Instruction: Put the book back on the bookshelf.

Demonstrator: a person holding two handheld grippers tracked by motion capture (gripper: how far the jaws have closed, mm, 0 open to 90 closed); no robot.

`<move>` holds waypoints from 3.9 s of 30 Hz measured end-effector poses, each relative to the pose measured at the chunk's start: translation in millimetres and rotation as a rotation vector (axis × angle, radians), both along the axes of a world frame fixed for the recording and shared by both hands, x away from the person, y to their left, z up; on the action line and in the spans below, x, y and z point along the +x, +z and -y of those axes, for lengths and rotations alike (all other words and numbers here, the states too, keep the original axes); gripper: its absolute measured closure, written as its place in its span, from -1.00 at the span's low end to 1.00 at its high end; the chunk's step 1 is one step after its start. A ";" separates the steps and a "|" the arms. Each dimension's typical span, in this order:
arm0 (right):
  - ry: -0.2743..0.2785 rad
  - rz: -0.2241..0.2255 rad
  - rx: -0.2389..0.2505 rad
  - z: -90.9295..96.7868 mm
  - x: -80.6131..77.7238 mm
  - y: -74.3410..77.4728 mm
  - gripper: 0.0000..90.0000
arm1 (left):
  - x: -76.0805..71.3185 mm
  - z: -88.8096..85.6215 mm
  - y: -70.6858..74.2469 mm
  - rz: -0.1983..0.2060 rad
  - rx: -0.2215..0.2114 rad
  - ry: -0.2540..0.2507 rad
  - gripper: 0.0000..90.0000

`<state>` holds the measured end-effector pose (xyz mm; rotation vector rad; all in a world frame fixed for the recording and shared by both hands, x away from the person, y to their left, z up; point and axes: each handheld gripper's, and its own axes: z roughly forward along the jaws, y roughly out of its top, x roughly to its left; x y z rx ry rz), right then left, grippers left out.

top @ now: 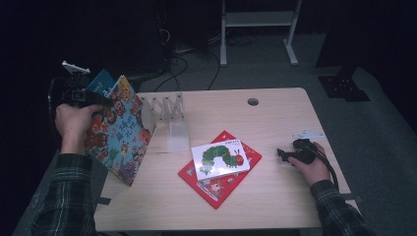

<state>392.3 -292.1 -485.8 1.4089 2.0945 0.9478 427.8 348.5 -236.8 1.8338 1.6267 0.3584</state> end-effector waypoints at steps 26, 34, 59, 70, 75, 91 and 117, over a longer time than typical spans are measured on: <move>-0.001 0.001 0.000 -0.1 0.2 0.0 -0.52 | -26.9 -11.0 21.0 0.132 0.003 0.008 0.68; 0.000 0.002 -0.001 -0.1 0.2 -0.1 -0.51 | -24.8 6.7 20.2 0.071 0.025 -0.082 0.99; 0.006 0.002 -0.001 0.4 0.0 0.0 -0.51 | -21.9 101.8 -36.7 -0.140 0.106 -0.395 0.99; 0.016 0.000 -0.002 -0.3 -1.2 1.3 -0.36 | -32.8 128.3 -85.5 -0.149 0.171 -0.446 0.83; 0.019 -0.008 -0.008 -0.1 -2.0 3.1 -0.25 | -35.4 136.0 -110.5 -0.141 0.190 -0.460 0.52; 0.082 -0.022 -0.010 -8.5 -8.8 15.6 0.04 | -47.1 142.8 -169.1 -0.071 0.194 -0.457 -0.41; 0.324 -0.025 0.083 -71.0 -34.1 27.9 -0.02 | -60.2 177.2 -214.2 -0.111 0.103 -0.661 -0.41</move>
